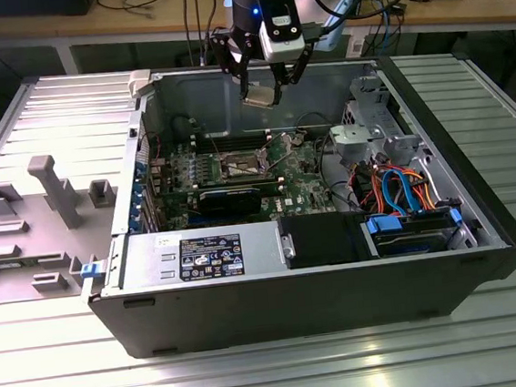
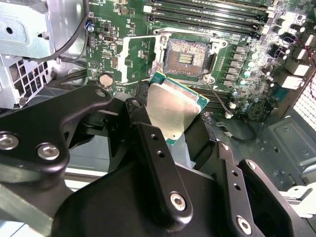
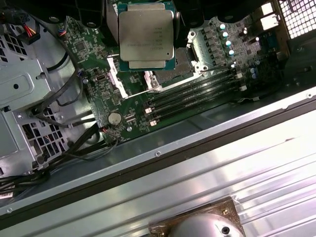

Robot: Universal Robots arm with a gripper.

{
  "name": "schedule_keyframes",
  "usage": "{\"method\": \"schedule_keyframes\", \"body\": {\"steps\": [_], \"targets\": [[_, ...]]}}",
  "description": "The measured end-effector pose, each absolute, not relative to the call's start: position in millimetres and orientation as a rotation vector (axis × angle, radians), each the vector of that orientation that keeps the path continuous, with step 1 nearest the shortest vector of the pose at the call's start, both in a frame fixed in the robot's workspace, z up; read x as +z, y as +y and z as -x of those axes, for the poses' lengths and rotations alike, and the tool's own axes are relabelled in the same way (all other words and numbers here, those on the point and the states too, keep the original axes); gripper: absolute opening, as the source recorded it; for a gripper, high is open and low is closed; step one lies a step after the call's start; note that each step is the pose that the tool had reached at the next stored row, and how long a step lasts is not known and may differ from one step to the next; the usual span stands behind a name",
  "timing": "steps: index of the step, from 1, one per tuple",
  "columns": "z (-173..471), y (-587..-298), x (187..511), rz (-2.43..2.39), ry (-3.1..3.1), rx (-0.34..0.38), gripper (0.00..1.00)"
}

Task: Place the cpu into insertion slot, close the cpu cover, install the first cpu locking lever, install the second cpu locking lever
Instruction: 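Place the cpu into insertion slot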

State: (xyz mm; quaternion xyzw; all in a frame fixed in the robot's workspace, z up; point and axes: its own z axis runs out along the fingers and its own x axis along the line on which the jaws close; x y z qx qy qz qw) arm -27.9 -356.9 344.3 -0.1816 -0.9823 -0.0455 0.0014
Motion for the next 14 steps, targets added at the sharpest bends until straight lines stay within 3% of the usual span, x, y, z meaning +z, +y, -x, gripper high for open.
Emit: {"method": "schedule_keyframes", "body": {"steps": [14], "targets": [[27.9,-356.9,344.3,0.594,-3.079,-0.143,0.55]]}}
